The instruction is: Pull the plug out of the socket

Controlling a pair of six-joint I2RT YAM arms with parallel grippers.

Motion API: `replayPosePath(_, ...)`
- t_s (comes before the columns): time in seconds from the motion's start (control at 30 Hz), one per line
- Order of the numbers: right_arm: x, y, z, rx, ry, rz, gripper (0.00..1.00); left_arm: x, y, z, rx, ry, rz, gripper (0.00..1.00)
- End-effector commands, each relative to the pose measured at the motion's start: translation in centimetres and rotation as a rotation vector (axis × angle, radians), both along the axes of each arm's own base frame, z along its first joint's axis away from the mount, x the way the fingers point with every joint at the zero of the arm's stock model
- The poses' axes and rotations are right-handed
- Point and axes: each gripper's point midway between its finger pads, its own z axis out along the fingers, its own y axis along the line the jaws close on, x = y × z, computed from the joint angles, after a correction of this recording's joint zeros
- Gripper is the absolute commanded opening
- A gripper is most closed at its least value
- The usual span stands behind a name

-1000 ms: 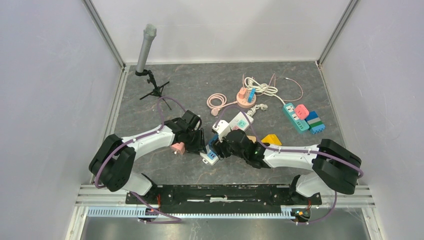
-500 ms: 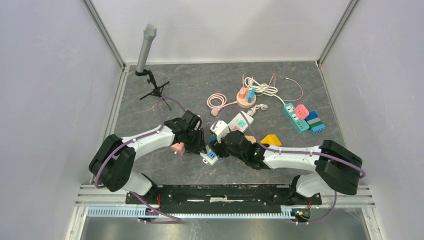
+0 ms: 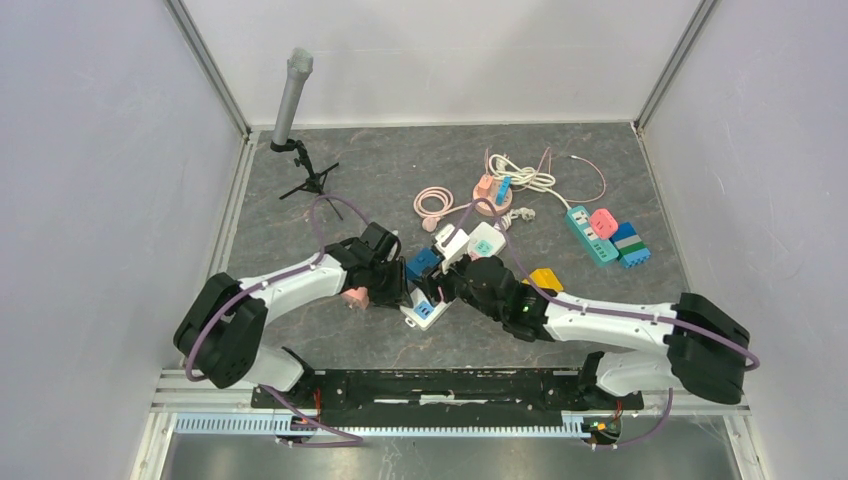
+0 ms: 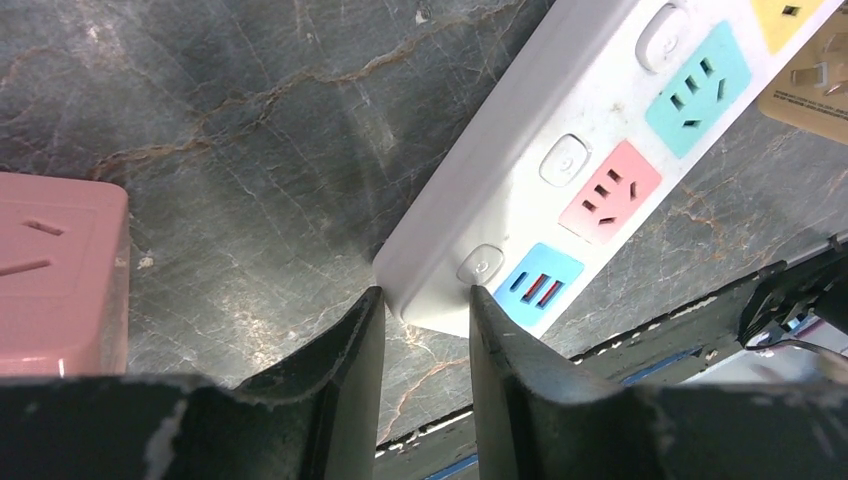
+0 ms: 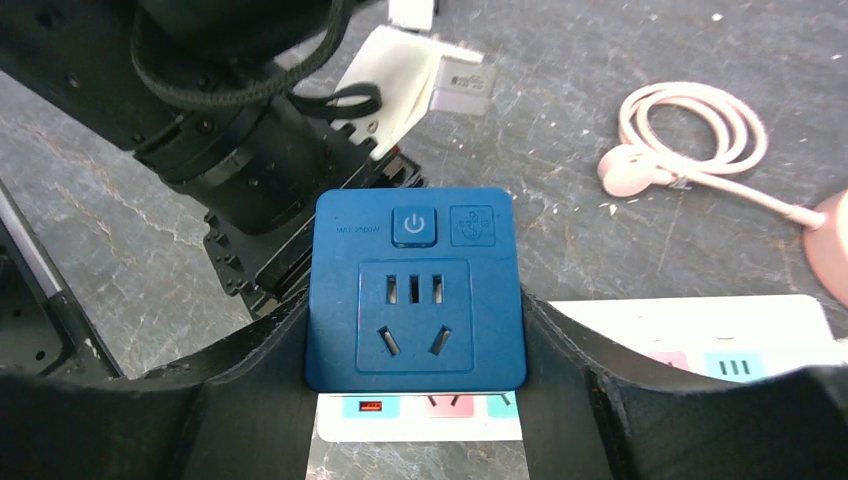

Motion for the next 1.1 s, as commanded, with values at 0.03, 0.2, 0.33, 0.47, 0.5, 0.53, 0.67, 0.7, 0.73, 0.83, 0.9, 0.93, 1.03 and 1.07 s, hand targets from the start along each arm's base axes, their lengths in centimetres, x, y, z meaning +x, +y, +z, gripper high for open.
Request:
replayPosePath(0.03,1.9,-1.6,6.8,0.14,-0.102,-0.129,0.0,-1.7,4.1,-2.5,0.202,0.016,0.016,0.31)
replayPosePath(0.2,2.5,-4.1,7.3,0.194,-0.071,-0.254,0.0,2.0,0.5,4.8,0.031,-0.151,-0.028,0.36)
replayPosePath(0.33,2.7,-4.7,7.5,0.205,-0.058,-0.281,0.0,4.8,0.9,10.3,0.043,-0.309,0.005,0.42)
replayPosePath(0.47,2.9,-3.2,7.4,0.181,-0.04,-0.237,0.0,6.5,5.0,14.0,0.189,-0.452,0.141,0.45)
replayPosePath(0.5,3.0,-2.4,7.4,0.176,-0.033,-0.216,0.0,6.7,6.1,14.8,0.223,-0.486,0.181,0.46)
replayPosePath(0.53,3.0,-1.5,7.3,0.173,-0.025,-0.191,0.0,6.6,7.2,15.6,0.248,-0.512,0.217,0.47)
replayPosePath(0.67,3.3,2.2,6.8,0.166,0.018,-0.087,0.0,6.1,10.8,18.5,0.298,-0.62,0.361,0.59)
replayPosePath(0.7,3.2,3.5,6.6,0.168,0.026,-0.035,0.02,5.8,11.6,19.3,0.292,-0.649,0.39,0.64)
replayPosePath(0.73,3.4,4.4,6.6,0.18,0.034,-0.009,0.03,5.5,12.3,20.1,0.284,-0.68,0.415,0.68)
replayPosePath(0.83,4.5,6.4,5.4,0.203,0.084,0.03,0.06,4.7,13.9,21.9,0.253,-0.756,0.472,0.8)
replayPosePath(0.9,5.0,7.7,4.4,0.221,0.129,0.061,0.08,3.9,14.8,23.0,0.225,-0.799,0.501,0.87)
replayPosePath(0.93,5.2,8.2,3.6,0.223,0.15,0.081,0.09,3.7,15.0,23.5,0.208,-0.815,0.512,0.98)
replayPosePath(1.03,4.5,11.0,1.4,0.203,0.211,0.245,0.11,2.8,15.6,24.8,0.139,-0.849,0.555,1.0)
replayPosePath(1.07,4.6,11.6,0.8,0.184,0.235,0.256,0.11,2.7,15.6,25.0,0.12,-0.856,0.568,1.0)
